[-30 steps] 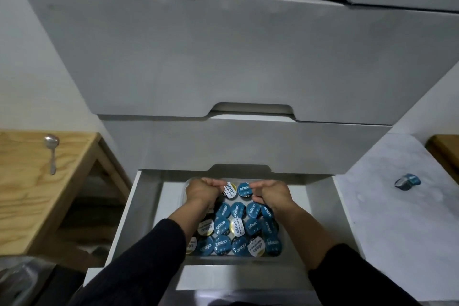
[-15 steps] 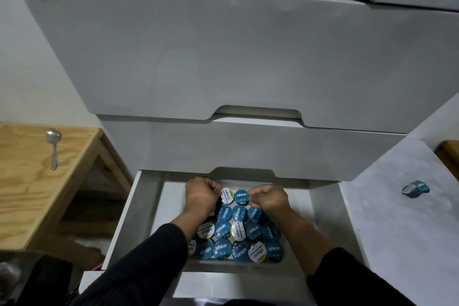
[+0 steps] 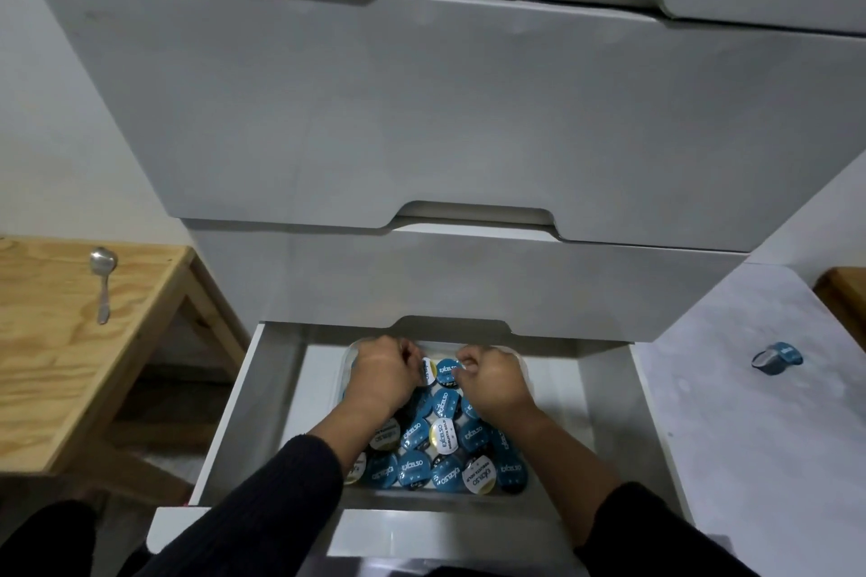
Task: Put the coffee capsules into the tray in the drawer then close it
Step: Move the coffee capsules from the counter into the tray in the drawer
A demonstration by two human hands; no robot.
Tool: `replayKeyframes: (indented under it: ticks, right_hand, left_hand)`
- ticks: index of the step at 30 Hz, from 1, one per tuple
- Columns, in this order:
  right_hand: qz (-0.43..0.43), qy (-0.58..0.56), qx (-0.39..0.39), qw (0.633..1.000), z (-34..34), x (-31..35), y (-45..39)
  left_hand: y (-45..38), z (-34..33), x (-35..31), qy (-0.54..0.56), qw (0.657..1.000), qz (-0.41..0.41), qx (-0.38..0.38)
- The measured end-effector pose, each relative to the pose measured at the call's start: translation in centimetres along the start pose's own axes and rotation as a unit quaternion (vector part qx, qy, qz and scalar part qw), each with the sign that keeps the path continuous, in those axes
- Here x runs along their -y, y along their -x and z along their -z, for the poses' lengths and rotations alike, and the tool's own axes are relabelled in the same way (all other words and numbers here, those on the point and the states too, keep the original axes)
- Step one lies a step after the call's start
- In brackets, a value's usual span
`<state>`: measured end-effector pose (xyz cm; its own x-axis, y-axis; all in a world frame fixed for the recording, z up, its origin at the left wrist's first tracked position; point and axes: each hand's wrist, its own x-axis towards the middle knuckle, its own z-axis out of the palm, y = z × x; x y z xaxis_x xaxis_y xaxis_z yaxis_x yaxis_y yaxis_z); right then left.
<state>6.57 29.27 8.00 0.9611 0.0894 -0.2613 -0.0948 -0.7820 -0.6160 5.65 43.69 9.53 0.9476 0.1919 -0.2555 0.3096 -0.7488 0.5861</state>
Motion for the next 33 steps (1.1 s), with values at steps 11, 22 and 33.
replayKeyframes:
  ticks: [11,22,33]
  right_hand:
    - [0.113,0.192,-0.006,0.975,0.4,2.2,4.7]
    - [0.145,0.163,-0.129,0.967,1.3,0.5,9.7]
    - [0.159,0.169,-0.158,0.960,8.0,-5.5,10.8]
  left_hand:
    - [5.7,0.4,0.3,-0.157,0.982,-0.091,-0.053]
    - [11.0,-0.3,-1.0,-0.100,0.971,-0.132,-0.171]
    - [13.8,-5.2,-7.9,-0.128,0.957,-0.154,-0.212]
